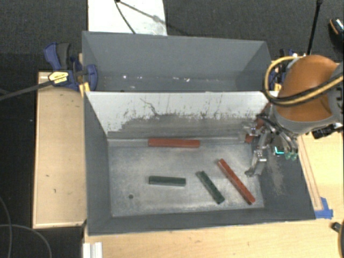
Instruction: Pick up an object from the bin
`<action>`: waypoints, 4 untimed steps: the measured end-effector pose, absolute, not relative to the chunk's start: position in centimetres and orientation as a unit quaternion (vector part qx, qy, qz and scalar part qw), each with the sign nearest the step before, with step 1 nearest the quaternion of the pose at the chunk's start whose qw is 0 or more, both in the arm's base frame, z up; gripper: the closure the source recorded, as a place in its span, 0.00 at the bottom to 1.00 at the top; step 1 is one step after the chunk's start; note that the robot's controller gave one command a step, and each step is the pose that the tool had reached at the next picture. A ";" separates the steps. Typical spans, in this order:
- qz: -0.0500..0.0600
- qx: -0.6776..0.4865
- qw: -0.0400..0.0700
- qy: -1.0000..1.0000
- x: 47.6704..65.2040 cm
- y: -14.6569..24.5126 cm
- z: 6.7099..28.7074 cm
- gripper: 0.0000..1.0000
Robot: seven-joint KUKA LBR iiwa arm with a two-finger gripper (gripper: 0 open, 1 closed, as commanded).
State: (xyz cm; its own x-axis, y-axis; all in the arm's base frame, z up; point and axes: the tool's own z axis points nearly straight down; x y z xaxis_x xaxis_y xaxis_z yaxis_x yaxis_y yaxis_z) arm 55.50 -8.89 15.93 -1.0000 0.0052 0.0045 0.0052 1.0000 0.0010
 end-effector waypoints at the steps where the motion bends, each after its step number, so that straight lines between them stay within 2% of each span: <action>1: -0.001 -0.096 0.002 -0.995 51.9 -7.6 6.7 0.00; 2: 0.000 -0.144 0.001 -0.990 48.8 -8.7 10.1 0.00; 3: 0.000 -0.188 -0.003 -0.982 50.6 -11.4 12.2 0.00; 4: 0.000 -0.306 0.002 -0.952 47.5 -10.5 6.9 0.00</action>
Offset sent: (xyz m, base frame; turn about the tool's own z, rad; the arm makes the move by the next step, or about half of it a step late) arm -0.0344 0.0116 -0.0893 0.1869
